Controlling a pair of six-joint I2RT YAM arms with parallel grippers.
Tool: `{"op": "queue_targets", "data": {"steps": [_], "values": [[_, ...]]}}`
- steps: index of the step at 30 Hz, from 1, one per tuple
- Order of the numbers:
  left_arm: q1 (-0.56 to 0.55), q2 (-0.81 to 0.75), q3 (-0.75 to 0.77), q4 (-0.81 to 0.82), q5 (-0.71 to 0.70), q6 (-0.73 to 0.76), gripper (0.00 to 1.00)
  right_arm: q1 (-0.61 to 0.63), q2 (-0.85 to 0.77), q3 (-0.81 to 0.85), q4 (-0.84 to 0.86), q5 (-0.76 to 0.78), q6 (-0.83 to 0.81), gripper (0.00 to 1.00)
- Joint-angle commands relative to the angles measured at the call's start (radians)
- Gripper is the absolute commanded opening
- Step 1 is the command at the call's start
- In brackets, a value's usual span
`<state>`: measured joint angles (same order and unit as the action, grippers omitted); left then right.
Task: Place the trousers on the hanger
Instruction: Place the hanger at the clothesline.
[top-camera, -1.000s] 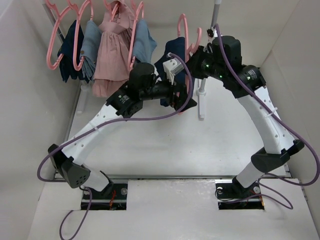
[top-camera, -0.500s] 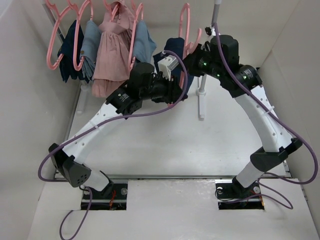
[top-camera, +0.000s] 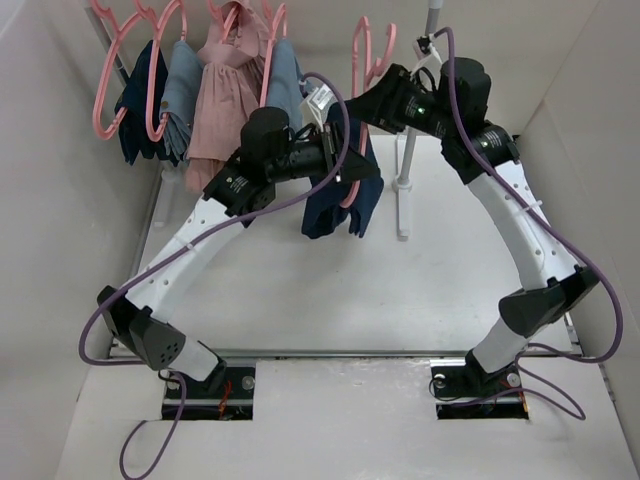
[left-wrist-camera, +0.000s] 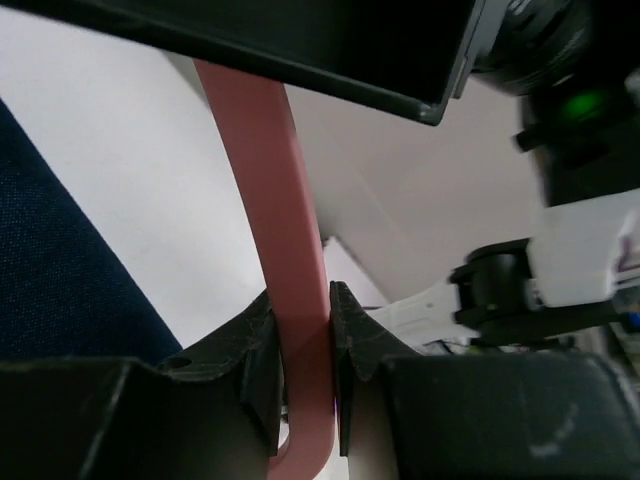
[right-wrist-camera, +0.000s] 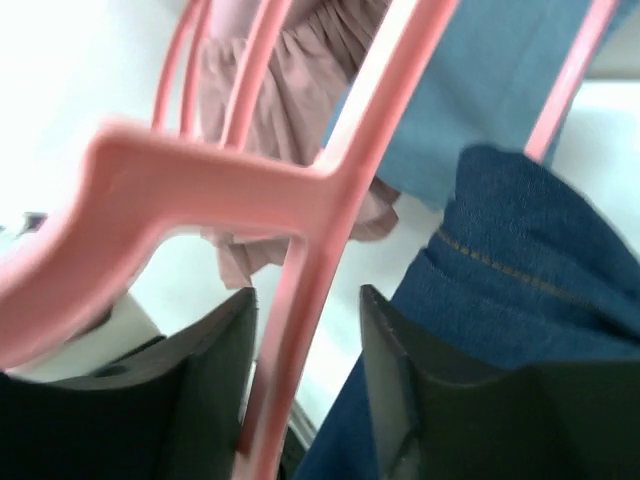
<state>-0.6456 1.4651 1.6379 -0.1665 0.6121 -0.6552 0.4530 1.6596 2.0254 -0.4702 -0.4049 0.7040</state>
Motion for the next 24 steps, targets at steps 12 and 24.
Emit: {"op": "queue_targets", "data": {"steps": [12,24], "values": [[0.115,0.112,0.204,0.47,0.123,-0.337,0.0,-0.114,-0.201,-0.246,0.292,-0.101,0.058,1.0],[0.204,0.368,0.487,0.592,0.153,-0.455,0.0,-0.218,-0.494,-0.491,0.174,-0.046,-0.008,1.0]]}}
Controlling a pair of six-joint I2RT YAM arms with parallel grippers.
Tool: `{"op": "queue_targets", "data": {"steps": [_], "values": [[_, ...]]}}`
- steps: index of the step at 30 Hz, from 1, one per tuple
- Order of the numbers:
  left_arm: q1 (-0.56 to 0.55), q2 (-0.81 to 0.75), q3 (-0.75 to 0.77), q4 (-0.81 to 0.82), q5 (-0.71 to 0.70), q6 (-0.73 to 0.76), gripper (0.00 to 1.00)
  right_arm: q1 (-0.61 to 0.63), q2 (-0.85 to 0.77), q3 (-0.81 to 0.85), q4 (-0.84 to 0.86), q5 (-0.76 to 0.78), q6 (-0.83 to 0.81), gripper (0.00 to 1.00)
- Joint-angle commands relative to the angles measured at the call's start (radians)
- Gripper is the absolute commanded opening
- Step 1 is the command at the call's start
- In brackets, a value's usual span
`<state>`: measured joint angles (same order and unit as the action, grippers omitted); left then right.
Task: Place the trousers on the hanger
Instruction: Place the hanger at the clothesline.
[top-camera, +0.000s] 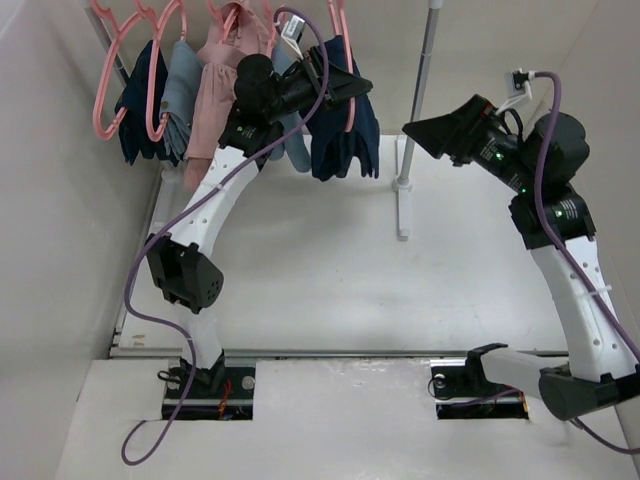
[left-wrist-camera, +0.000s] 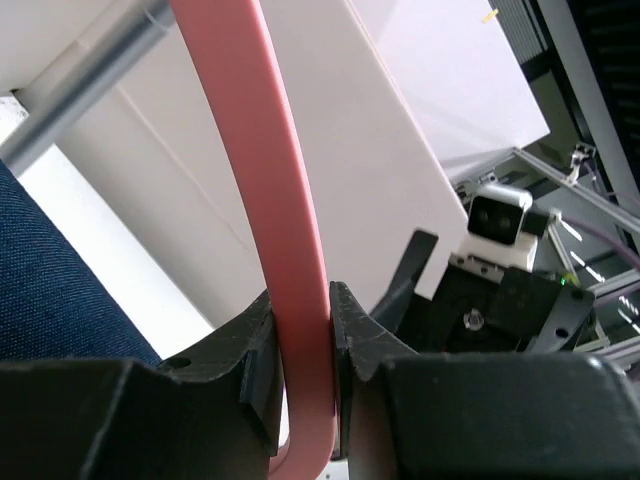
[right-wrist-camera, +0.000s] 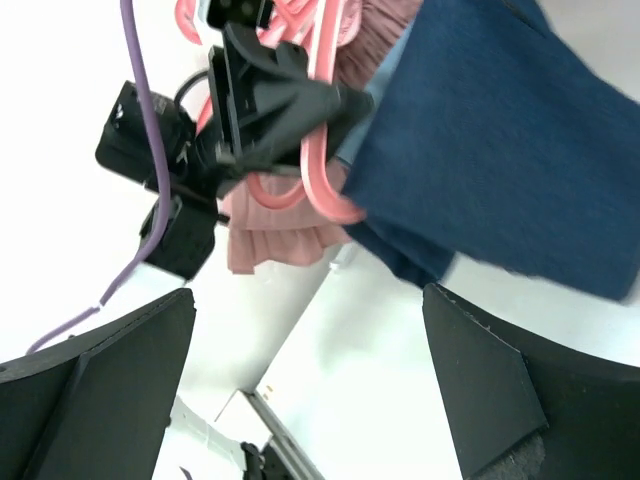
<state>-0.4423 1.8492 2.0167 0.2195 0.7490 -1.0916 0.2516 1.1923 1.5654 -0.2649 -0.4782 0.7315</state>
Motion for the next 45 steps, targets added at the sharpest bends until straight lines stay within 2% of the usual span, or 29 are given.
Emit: {"op": "queue_targets", "data": {"steps": [1,5,10,20,21,22,25,30,31,33,37,40,45], "values": [[0.01,-0.005,0.117,0.205,0.007,-0.019,0.0,-0.026,-0.039,-0.041,-0.031,0.038,-0.035,1.0],[0.01,0.008,0.1,0.17,0.016,-0.019,0.0,-0.035,-0.06,-0.054,-0.056,0.047,-0.046,1.0],[0.01,-0.027,-0.055,0.182,0.049,-0.045,0.0,-0.035,-0.069,-0.054,-0.079,0.047,-0.046,1.0],[0.01,-0.03,-0.099,0.135,0.092,-0.034,0.02,-0.035,-0.1,-0.064,-0.111,0.067,-0.064,1.0],[0.01,-0.039,-0.099,0.135,0.104,-0.022,0.14,-0.035,-0.1,-0.064,-0.123,0.067,-0.075,1.0],[0.01,-0.039,-0.099,0.135,0.124,-0.011,0.46,-0.035,-0.1,-0.064,-0.132,0.067,-0.075,1.0],[0.019,-0.065,-0.099,0.049,0.124,0.077,0.99,-0.035,-0.109,-0.064,-0.177,0.078,-0.112,1.0],[0.047,-0.105,-0.061,-0.148,0.086,0.179,0.99,-0.035,-0.12,-0.064,-0.23,0.087,-0.147,1.0],[0.057,-0.116,-0.041,-0.193,0.072,0.246,0.99,-0.035,-0.12,-0.064,-0.231,0.087,-0.158,1.0],[0.057,-0.137,-0.001,-0.34,-0.008,0.332,0.99,-0.035,-0.12,-0.076,-0.24,0.075,-0.158,1.0],[0.057,-0.197,0.019,-0.477,-0.15,0.475,0.99,-0.026,-0.129,-0.096,-0.24,0.062,-0.176,1.0],[0.016,-0.218,0.04,-0.575,-0.293,0.607,0.99,-0.026,-0.129,-0.096,-0.24,0.053,-0.185,1.0],[-0.018,-0.252,0.031,-0.626,-0.436,0.736,0.99,-0.026,-0.111,-0.105,-0.24,0.033,-0.195,1.0]]}}
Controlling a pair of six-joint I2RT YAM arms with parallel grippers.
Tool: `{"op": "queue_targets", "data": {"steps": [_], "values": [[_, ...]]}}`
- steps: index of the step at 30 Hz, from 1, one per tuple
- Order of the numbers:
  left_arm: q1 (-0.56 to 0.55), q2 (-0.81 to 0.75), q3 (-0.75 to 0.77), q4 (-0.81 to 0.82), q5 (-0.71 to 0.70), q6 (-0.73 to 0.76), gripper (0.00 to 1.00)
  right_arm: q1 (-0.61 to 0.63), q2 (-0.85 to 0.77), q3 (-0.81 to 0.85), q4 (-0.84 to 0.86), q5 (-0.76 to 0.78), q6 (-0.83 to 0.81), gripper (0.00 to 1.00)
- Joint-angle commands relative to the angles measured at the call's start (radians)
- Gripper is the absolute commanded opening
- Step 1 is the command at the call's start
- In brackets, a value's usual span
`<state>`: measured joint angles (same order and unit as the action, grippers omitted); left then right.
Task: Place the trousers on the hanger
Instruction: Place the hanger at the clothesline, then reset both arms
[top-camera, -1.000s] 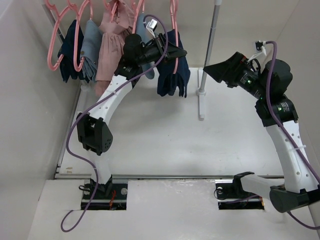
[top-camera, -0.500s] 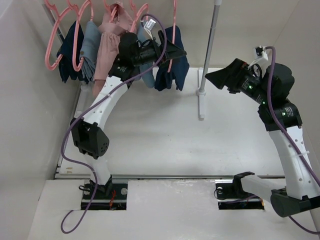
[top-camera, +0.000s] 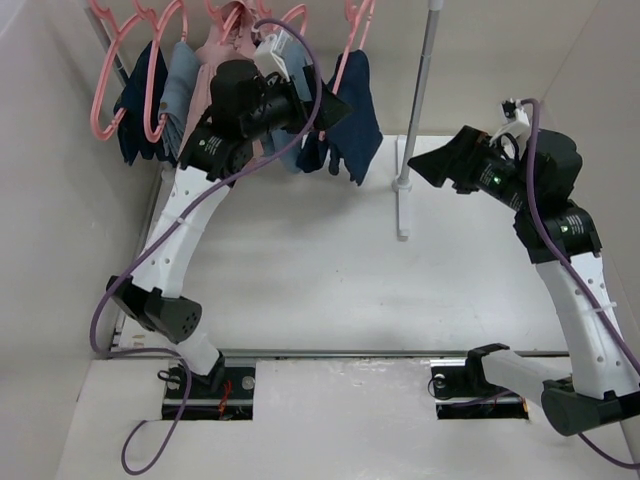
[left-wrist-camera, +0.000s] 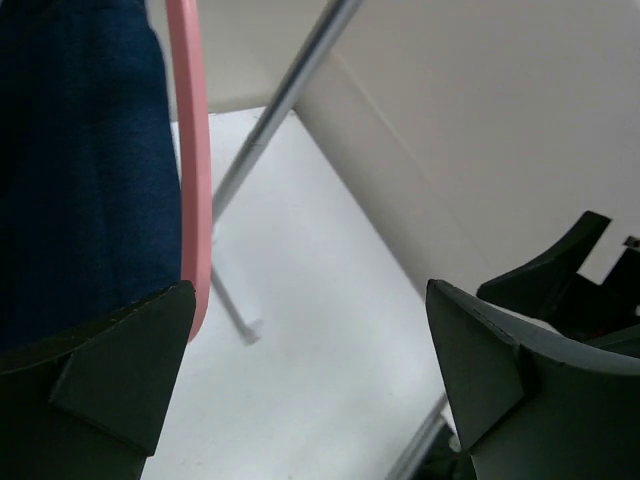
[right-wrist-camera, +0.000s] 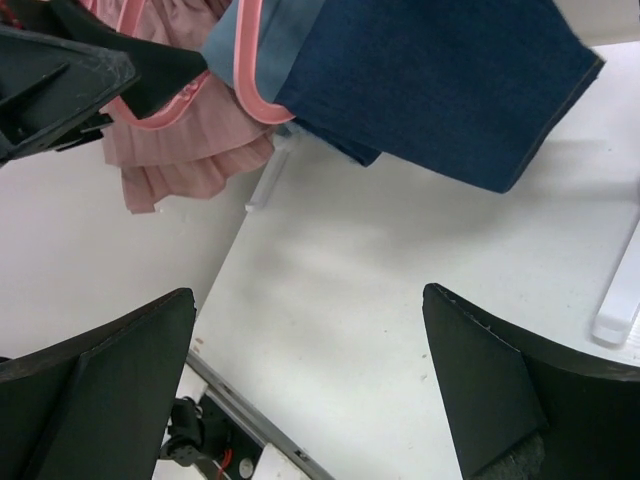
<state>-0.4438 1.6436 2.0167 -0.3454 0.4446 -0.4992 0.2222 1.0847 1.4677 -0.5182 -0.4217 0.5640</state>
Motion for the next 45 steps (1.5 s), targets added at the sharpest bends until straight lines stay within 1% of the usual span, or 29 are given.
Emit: {"op": "queue_targets", "data": {"steps": [1,2,4,5,7,8,10,12,13,14,15,16,17,18,19,20,21,22,24,25,27,28,29,32,35,40,41,45], "values": [[-0.025,-0.06,0.031,-0.075,-0.174,0.158,0.99,0.003,-0.003,-0.007,0.014,-0.023,-0.027,1.0],[-0.026,-0.061,0.031,-0.089,-0.199,0.177,0.99,0.012,-0.003,-0.007,0.004,-0.023,-0.027,1.0],[-0.061,-0.099,0.007,-0.098,-0.265,0.247,0.99,0.012,-0.003,-0.007,-0.005,-0.023,-0.036,1.0],[-0.071,-0.113,-0.002,-0.098,-0.356,0.273,0.99,0.012,-0.003,-0.007,-0.005,-0.011,-0.036,1.0],[-0.102,-0.16,-0.042,-0.098,-0.45,0.351,0.99,0.012,-0.003,-0.017,-0.034,-0.002,-0.048,1.0],[-0.102,-0.181,-0.059,-0.098,-0.548,0.375,0.99,0.012,0.006,-0.017,-0.043,-0.002,-0.064,1.0],[-0.115,-0.231,-0.126,-0.084,-0.636,0.413,0.99,0.012,0.015,-0.039,-0.06,0.012,-0.085,1.0],[-0.115,-0.336,-0.189,-0.066,-0.743,0.448,0.99,-0.006,0.015,-0.064,-0.071,0.056,-0.107,1.0],[-0.115,-0.384,-0.282,-0.032,-0.774,0.459,0.99,-0.006,0.015,-0.099,-0.08,0.081,-0.119,1.0],[-0.124,-0.494,-0.344,-0.006,-0.802,0.471,0.99,-0.017,0.006,-0.118,-0.08,0.113,-0.119,1.0],[-0.124,-0.56,-0.419,0.029,-0.861,0.514,0.99,-0.017,-0.008,-0.138,-0.08,0.182,-0.119,1.0],[-0.124,-0.627,-0.499,0.11,-0.889,0.54,0.99,-0.032,-0.008,-0.179,-0.08,0.217,-0.119,1.0],[-0.124,-0.695,-0.653,0.15,-0.915,0.571,0.99,-0.047,-0.034,-0.2,-0.08,0.248,-0.119,1.0],[-0.124,-0.822,-0.72,0.184,-0.944,0.6,0.99,-0.058,-0.045,-0.22,-0.071,0.276,-0.119,1.0],[-0.124,-0.878,-0.812,0.206,-1.007,0.631,0.99,-0.076,-0.063,-0.26,-0.054,0.317,-0.119,1.0],[-0.124,-0.922,-0.841,0.206,-1.041,0.631,0.99,-0.076,-0.063,-0.277,-0.054,0.331,-0.119,1.0],[-0.09,-0.989,-0.864,0.189,-1.041,0.631,0.99,-0.092,-0.081,-0.291,-0.036,0.343,-0.128,1.0],[-0.008,-1.014,-0.886,0.177,-1.058,0.631,0.99,-0.092,-0.082,-0.305,-0.026,0.354,-0.128,1.0],[0.051,-1.07,-0.929,0.135,-1.096,0.607,0.99,-0.115,-0.092,-0.325,-0.008,0.363,-0.128,1.0],[0.101,-1.087,-0.941,0.122,-1.106,0.607,0.99,-0.115,-0.092,-0.325,0.004,0.363,-0.128,1.0],[0.157,-1.123,-0.979,0.077,-1.106,0.565,0.99,-0.124,-0.092,-0.334,0.004,0.382,-0.128,1.0],[0.186,-1.157,-0.996,0.06,-1.116,0.521,0.99,-0.124,-0.092,-0.334,0.015,0.382,-0.128,1.0],[0.239,-1.171,-1.015,0.045,-1.13,0.496,0.99,-0.124,-0.092,-0.334,0.024,0.396,-0.128,1.0],[0.33,-1.205,-1.098,-0.009,-1.141,0.406,0.99,-0.124,-0.092,-0.343,0.049,0.423,-0.105,1.0],[0.372,-1.217,-1.159,0.026,-1.188,0.387,0.99,-0.133,-0.101,-0.343,0.073,0.423,-0.105,1.0],[0.408,-1.182,-1.208,0.016,-1.189,0.285,0.99,-0.133,-0.12,-0.363,0.092,0.454,-0.093,1.0],[0.409,-1.182,-1.239,0.016,-1.189,0.248,0.99,-0.133,-0.129,-0.363,0.092,0.466,-0.093,1.0],[0.428,-1.196,-1.323,0.06,-1.212,0.192,0.99,-0.133,-0.15,-0.394,0.124,0.466,-0.093,1.0]]}}
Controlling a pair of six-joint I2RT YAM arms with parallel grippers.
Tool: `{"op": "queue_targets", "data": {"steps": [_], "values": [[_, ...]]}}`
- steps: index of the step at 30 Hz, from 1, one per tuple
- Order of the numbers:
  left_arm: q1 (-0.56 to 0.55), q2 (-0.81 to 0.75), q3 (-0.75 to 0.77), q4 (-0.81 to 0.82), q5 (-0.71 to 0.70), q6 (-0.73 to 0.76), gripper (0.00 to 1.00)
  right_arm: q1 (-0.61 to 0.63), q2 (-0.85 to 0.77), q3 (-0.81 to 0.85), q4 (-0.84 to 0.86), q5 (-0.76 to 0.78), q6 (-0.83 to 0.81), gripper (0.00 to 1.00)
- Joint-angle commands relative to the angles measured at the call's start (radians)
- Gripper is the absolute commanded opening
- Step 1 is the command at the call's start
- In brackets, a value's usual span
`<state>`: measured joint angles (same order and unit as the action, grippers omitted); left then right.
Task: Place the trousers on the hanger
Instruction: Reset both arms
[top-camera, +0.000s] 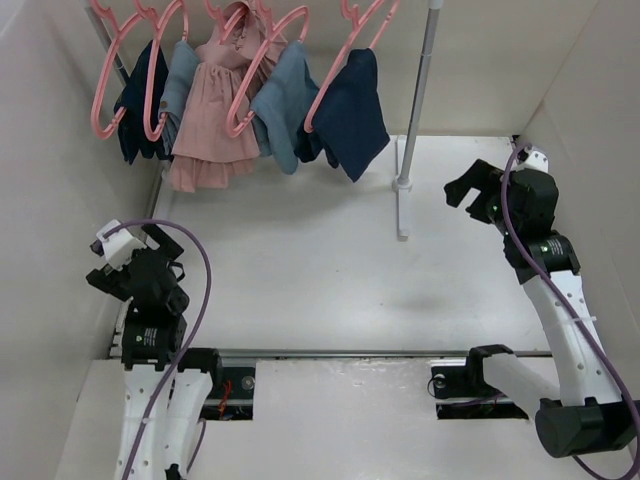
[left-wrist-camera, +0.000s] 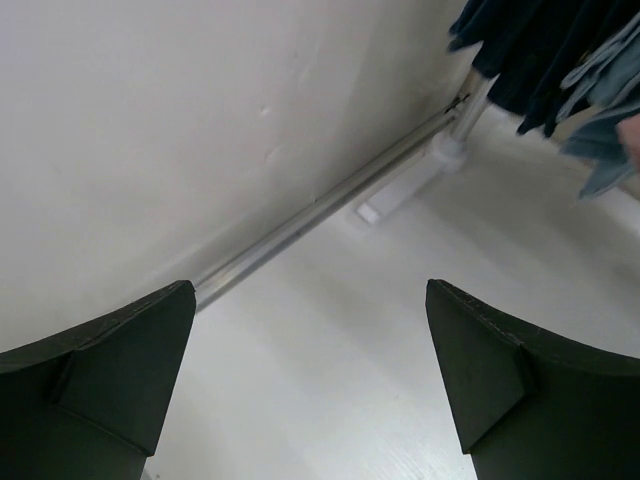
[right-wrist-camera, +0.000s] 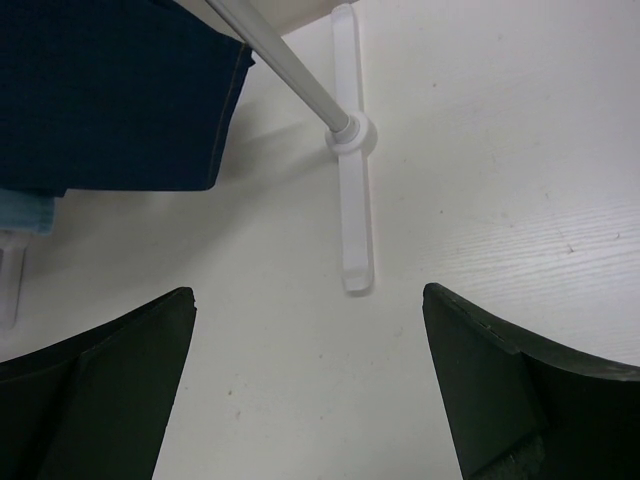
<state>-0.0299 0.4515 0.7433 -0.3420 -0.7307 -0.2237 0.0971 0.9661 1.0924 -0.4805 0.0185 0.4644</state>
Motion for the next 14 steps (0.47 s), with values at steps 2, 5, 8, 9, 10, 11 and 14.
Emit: {"op": "queue_targets", "data": {"steps": [2,5,8,9,10,11,14], "values": [[0.024,-0.004,-0.05,0.055,-0.027,-0.083,0.99,-0.008,-0.043,-0.028,0.097,0.026,0.006,1.0],[0.033,-0.004,-0.05,0.072,-0.027,-0.095,0.99,-0.008,-0.043,-0.039,0.115,0.026,0.006,1.0],[0.056,-0.013,-0.059,0.072,-0.027,-0.106,0.99,-0.008,-0.043,-0.039,0.115,0.026,0.006,1.0],[0.056,-0.013,-0.068,0.072,-0.027,-0.106,0.99,-0.008,-0.043,-0.039,0.115,0.017,0.006,1.0],[0.056,-0.013,-0.068,0.072,-0.027,-0.106,0.99,-0.008,-0.043,-0.049,0.115,0.017,0.006,1.0],[0.065,-0.022,-0.068,0.072,-0.027,-0.106,0.99,-0.008,-0.053,-0.049,0.126,0.017,-0.003,1.0],[0.065,-0.022,-0.068,0.072,-0.018,-0.106,0.99,-0.008,-0.082,-0.088,0.19,-0.005,-0.013,1.0]]}}
